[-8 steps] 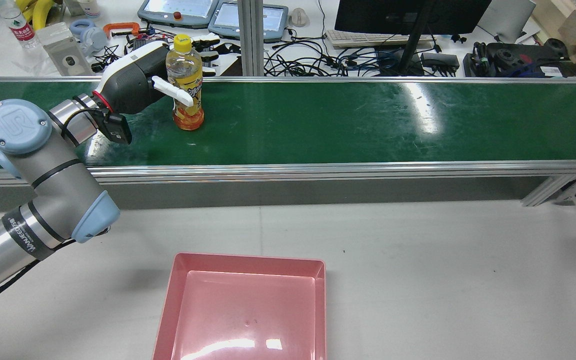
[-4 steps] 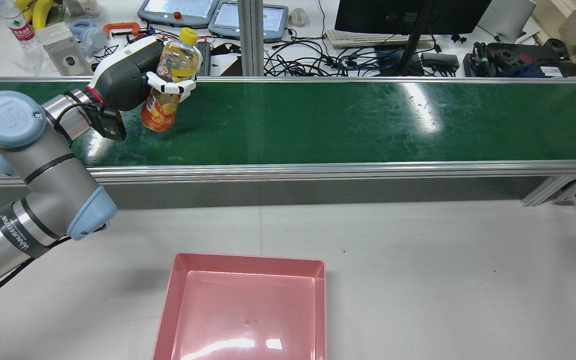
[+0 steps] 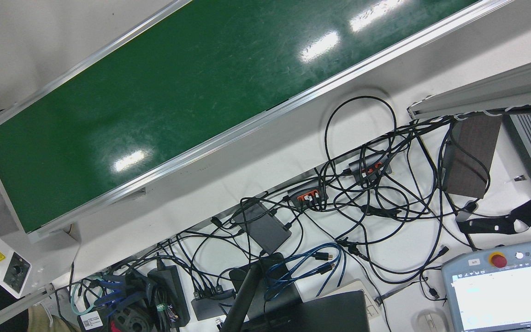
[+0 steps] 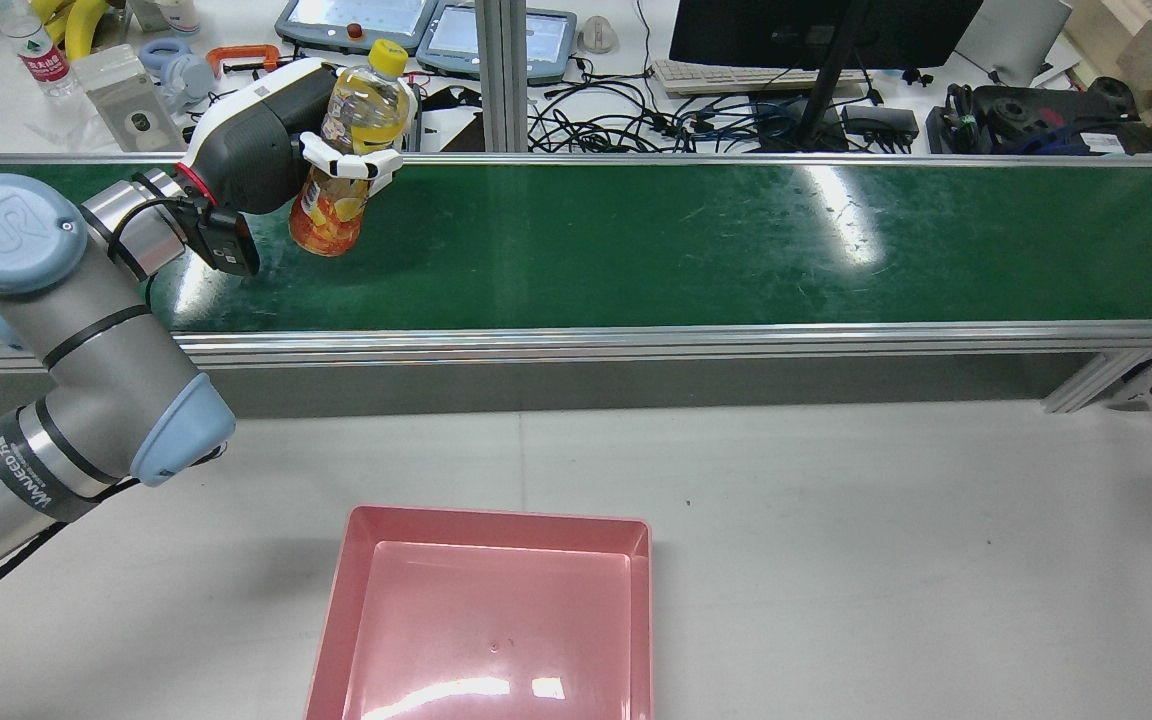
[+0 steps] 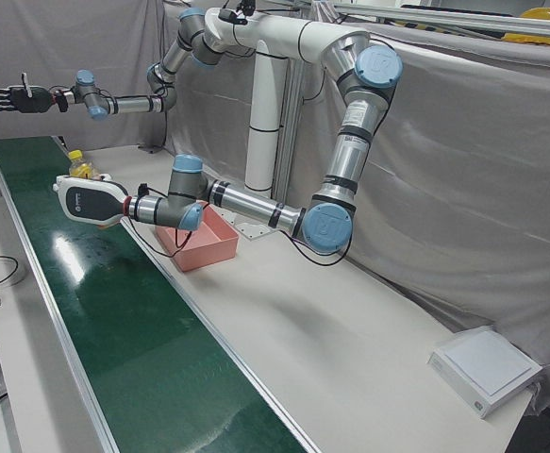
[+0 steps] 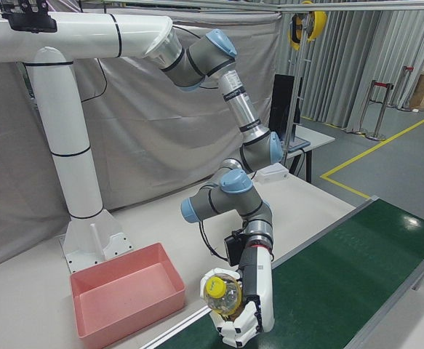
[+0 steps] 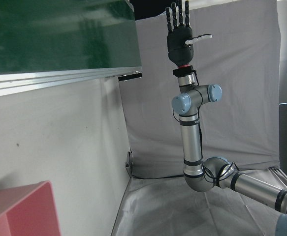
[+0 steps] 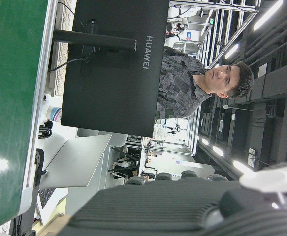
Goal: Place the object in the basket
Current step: 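Lift the bottle off the belt and carry it over the pink basket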
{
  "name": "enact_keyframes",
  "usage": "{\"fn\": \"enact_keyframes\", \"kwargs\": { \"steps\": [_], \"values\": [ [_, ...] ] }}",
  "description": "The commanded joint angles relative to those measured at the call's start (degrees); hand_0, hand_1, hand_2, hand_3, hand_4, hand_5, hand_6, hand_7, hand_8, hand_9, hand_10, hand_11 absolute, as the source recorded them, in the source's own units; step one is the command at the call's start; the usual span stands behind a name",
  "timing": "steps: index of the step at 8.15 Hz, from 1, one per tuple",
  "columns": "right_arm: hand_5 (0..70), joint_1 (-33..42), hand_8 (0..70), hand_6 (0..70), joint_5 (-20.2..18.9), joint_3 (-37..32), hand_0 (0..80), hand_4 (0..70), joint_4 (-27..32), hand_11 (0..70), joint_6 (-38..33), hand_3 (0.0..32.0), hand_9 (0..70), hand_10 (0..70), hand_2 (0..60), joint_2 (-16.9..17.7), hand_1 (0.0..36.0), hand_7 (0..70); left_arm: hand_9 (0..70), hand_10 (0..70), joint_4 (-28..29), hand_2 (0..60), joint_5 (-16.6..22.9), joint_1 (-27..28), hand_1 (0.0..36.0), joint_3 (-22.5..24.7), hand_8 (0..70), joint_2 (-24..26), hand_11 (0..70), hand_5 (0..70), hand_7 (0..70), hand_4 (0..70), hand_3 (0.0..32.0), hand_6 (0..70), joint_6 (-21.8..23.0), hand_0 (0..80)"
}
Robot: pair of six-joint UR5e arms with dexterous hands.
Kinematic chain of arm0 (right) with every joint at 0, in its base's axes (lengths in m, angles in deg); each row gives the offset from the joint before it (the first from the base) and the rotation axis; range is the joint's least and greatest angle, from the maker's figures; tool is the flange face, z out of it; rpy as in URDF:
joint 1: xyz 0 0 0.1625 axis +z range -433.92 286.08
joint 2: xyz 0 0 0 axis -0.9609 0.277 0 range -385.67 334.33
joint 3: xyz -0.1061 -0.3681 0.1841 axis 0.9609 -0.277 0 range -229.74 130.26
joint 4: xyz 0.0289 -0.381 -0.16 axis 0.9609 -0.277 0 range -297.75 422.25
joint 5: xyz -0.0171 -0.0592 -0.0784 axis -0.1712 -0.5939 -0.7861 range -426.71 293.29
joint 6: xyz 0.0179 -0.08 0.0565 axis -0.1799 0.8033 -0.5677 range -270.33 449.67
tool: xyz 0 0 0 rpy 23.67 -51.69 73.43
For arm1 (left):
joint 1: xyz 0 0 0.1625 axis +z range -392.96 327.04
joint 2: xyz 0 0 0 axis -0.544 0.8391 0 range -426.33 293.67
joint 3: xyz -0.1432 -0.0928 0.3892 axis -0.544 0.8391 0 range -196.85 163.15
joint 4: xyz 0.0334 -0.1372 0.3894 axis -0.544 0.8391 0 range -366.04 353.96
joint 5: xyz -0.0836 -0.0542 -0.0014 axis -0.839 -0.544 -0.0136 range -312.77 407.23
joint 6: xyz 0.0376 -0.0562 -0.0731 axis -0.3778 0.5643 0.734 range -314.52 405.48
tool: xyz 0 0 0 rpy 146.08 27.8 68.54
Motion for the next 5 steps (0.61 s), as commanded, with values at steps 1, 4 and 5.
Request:
{"fn": "enact_keyframes", "kwargs": {
  "steps": [1,4,5],
  "values": [
    [0.0,0.0,0.0,0.0,0.1,0.0,0.0,0.0,0.0,0.0,0.0,0.0,0.0,0.0,0.0,0.0,0.0,0.0,70.0,59.9,-0.1,41.4,0.0,3.9,21.6,7.8,51.2,-2.0,70.0,66.3,70.0,39.4,0.0,37.4,-0.2,55.3],
    [0.0,0.0,0.0,0.0,0.1,0.0,0.0,0.0,0.0,0.0,0.0,0.0,0.0,0.0,0.0,0.0,0.0,0.0,70.0,59.6,-0.3,36.5,0.0,9.2,20.9,14.1,49.7,-7.5,70.0,62.6,70.0,38.4,0.0,35.3,-2.4,56.0],
    [0.0,0.0,0.0,0.0,0.1,0.0,0.0,0.0,0.0,0.0,0.0,0.0,0.0,0.0,0.0,0.0,0.0,0.0,70.0,58.7,-0.4,34.9,0.0,11.1,21.6,16.5,48.7,-8.8,70.0,61.7,70.0,38.1,0.0,33.9,-4.1,57.2]
  ]
}}
